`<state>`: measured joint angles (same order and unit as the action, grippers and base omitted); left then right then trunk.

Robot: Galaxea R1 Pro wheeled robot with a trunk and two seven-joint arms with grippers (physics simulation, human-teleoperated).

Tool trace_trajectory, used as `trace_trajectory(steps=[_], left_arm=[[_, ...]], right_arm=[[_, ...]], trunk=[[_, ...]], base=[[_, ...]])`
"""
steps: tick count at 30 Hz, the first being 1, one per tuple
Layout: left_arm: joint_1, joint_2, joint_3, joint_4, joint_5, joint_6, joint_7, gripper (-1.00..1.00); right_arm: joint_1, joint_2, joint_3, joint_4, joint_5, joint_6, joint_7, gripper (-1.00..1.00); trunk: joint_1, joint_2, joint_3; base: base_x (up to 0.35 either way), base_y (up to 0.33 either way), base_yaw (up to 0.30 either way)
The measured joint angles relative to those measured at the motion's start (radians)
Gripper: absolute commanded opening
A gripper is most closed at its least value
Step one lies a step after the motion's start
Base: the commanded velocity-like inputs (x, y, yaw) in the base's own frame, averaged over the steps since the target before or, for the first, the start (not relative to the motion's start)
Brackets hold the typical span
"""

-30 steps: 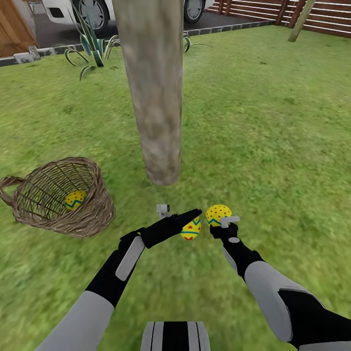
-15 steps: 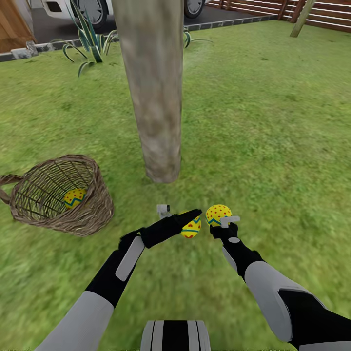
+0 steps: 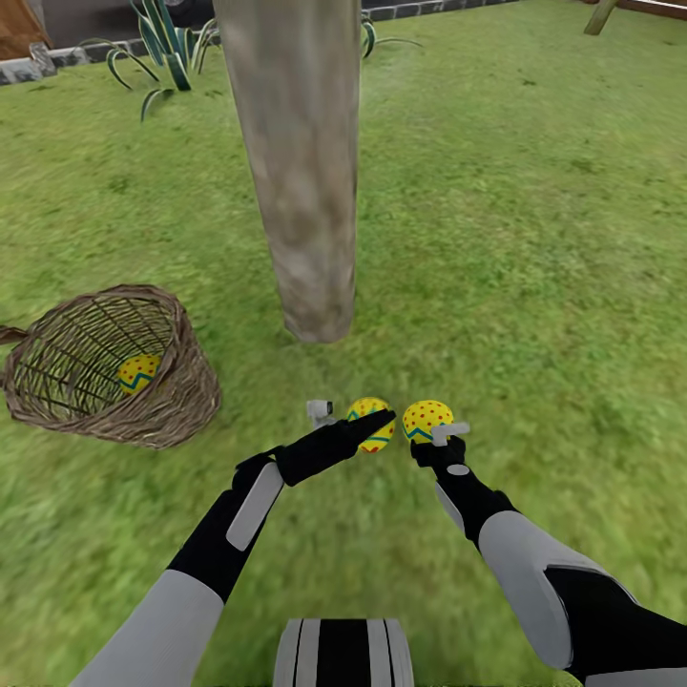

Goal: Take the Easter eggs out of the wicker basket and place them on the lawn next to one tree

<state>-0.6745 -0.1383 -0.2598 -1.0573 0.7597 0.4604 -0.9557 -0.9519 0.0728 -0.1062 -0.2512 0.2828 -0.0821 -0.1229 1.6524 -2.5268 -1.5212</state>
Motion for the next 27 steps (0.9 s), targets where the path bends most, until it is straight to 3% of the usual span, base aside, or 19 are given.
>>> trace_trajectory(steps=[9, 15, 22, 27], left_arm=[[0.000, 0.000, 0.000, 0.000, 0.000, 0.000, 0.000, 1.00], [0.000, 0.000, 0.000, 0.000, 0.000, 0.000, 0.000, 1.00], [0.000, 0.000, 0.000, 0.000, 0.001, 0.000, 0.000, 1.00], [0.000, 0.001, 0.000, 0.000, 0.002, 0.000, -0.001, 1.00]], right_arm=[[0.000, 0.000, 0.000, 0.000, 0.000, 0.000, 0.000, -1.00], [0.000, 0.000, 0.000, 0.000, 0.000, 0.000, 0.000, -1.00], [0.000, 0.000, 0.000, 0.000, 0.000, 0.000, 0.000, -1.00], [0.000, -0.001, -0.001, 0.000, 0.000, 0.000, 0.000, -1.00]], trunk=[[0.004, -0.002, -0.035], [0.004, -0.002, -0.035], [0.003, -0.002, -0.035], [0.004, -0.002, -0.035]], base=[[0.000, 0.000, 0.000], [0.009, 0.004, 0.000], [0.293, 0.044, 0.000], [0.031, 0.007, 0.000]])
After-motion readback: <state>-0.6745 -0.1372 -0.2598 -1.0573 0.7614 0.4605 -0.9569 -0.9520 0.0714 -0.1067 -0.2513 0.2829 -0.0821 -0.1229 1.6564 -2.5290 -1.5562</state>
